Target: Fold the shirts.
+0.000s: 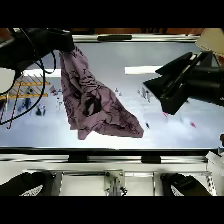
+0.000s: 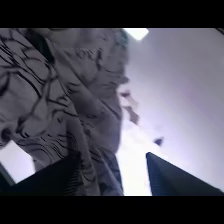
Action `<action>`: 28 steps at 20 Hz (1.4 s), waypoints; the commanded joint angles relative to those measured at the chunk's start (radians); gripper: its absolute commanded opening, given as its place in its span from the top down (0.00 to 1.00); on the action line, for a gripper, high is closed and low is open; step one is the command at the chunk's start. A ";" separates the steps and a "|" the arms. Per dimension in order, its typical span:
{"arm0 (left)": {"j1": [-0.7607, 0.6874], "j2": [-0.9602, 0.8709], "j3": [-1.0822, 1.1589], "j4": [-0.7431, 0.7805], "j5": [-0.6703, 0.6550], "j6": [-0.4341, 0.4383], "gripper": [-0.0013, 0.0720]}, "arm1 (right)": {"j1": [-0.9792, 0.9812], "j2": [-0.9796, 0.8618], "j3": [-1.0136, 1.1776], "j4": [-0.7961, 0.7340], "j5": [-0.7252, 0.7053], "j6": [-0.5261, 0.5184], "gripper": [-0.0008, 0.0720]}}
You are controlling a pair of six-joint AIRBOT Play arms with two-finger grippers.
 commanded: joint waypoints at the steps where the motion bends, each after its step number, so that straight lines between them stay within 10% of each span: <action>1: 0.006 0.001 0.038 0.013 -0.002 0.026 0.90 | 0.003 -0.052 -0.001 0.338 -0.017 0.117 0.12; 5: 0.034 0.000 0.037 0.028 -0.006 0.079 0.90 | 0.139 -0.177 -0.001 0.250 0.099 0.247 0.12; 13: 0.064 -0.008 0.037 0.028 -0.006 0.080 0.90 | 0.426 -0.321 -0.001 0.121 -0.482 0.254 0.12; 24: 0.064 -0.007 0.037 0.031 -0.002 0.102 0.90 | 0.541 -0.429 -0.001 -0.035 -0.607 0.206 0.12; 25: 0.064 -0.007 0.037 0.032 -0.003 0.102 0.90 | 0.541 -0.442 -0.001 -0.030 -0.602 0.206 0.17; 27: 0.064 -0.007 0.037 0.032 -0.004 0.102 0.90 | 0.541 -0.457 -0.001 0.011 -0.583 0.206 0.89; 28: 0.066 -0.007 0.037 0.032 -0.006 0.103 0.90 | 0.541 -0.455 -0.001 0.031 -0.581 0.199 0.88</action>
